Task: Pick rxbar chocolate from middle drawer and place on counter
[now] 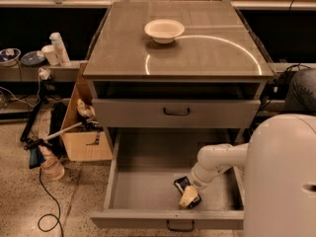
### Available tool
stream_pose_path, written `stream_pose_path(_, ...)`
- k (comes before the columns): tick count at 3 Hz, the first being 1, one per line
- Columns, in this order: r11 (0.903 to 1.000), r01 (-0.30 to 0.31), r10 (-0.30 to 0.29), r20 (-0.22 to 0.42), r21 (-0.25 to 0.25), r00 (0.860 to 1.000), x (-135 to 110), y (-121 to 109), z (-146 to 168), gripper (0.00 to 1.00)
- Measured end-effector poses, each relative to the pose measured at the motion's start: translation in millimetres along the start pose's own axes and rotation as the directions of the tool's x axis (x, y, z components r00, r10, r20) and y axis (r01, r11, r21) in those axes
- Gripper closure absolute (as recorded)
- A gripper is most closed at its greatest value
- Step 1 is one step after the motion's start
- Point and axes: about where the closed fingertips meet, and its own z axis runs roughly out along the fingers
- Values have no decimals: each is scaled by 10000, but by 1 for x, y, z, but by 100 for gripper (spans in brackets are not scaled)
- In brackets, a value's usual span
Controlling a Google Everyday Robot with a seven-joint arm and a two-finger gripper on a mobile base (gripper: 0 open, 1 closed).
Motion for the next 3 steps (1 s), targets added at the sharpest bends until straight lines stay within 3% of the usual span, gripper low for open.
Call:
stream_pose_path(1,9998,-31,39,-457,174,9989,14,-3,6,0)
stream_pose_path(2,9998,-22,30,-479,179,9988,15,-3,7,0)
stream_pose_path(3,9961,-9,41,-370,878,9993,5,5,11,0)
